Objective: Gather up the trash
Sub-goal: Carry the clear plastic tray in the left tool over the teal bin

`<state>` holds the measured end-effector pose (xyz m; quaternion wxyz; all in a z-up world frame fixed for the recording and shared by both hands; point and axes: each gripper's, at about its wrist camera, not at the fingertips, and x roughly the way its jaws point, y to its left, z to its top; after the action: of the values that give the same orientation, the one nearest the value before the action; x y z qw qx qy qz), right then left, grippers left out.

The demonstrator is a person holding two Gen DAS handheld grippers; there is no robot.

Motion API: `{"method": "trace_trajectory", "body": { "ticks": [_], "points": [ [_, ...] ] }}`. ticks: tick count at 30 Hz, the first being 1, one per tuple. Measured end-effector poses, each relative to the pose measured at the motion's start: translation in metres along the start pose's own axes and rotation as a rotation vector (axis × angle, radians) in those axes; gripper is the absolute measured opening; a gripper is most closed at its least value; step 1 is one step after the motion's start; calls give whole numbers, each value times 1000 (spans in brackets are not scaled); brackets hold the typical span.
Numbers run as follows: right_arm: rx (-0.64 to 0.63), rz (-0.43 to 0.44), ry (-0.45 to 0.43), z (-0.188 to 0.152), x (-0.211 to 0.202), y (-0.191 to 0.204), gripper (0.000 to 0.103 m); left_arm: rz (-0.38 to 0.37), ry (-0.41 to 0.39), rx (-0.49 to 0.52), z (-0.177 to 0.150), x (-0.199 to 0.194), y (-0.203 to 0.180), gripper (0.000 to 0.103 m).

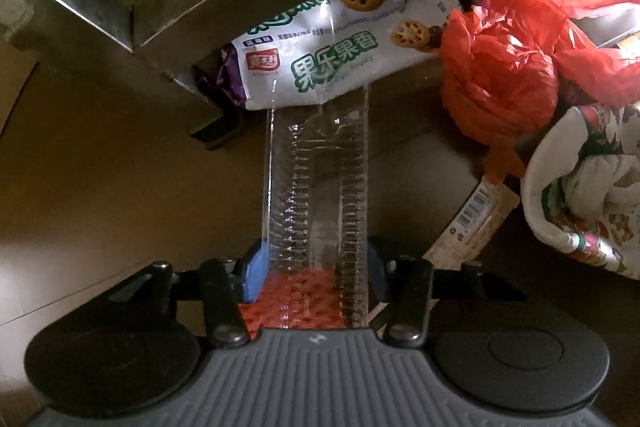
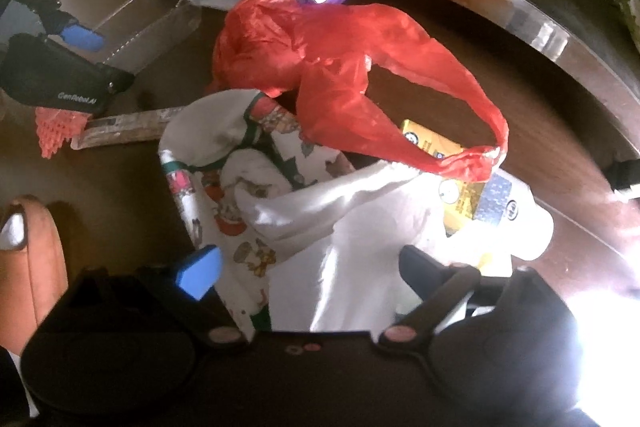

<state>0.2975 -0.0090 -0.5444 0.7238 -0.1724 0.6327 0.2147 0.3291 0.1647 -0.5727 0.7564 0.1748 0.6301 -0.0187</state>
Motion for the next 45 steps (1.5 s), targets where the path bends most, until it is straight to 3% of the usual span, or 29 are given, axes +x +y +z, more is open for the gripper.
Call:
{"method": "trace_trajectory", "body": {
  "ticks": [2, 4, 5, 6, 7, 8, 12, 17, 26, 31, 36, 41, 45],
  "points": [
    [3, 0, 2, -2, -1, 0, 87, -6, -5, -12, -1, 2, 1, 46],
    [1, -2, 3, -4, -1, 1, 76, -5, -7, -33, -1, -2, 1, 45],
    [1, -4, 7, -5, -1, 2, 45, 0, -7, -40, -2, -3, 0, 44],
    [1, -12, 17, -5, -1, 2, 5, 7, -7, -42, -2, -4, 0, 42],
    [7, -31, 51, -5, 3, 1, 3, 8, -9, -41, -2, -4, 2, 42],
    [24, -28, 74, -5, 3, -1, 8, 5, -11, -41, -2, -6, 2, 42],
    [19, -39, 63, -9, -4, -5, 1, -2, 0, -60, -4, -8, 7, 39],
    [-7, -31, 47, -10, -26, -5, 0, -19, 15, -95, -5, -20, 22, 39],
    [-6, -17, -2, -7, -102, -7, 0, -42, -5, -102, -18, -83, 31, 39],
    [-4, -3, -60, 1, -158, -6, 0, -59, -59, -83, -23, -137, 33, 39],
    [40, -14, -139, -2, -225, -12, 0, -81, -165, -57, -6, -203, 35, 39],
    [62, -31, -236, -18, -296, -23, 0, -95, -309, -1, 16, -294, 28, 39],
    [69, -53, -293, -34, -354, -36, 0, -103, -377, 15, 34, -363, 12, 39]
  ]
}}
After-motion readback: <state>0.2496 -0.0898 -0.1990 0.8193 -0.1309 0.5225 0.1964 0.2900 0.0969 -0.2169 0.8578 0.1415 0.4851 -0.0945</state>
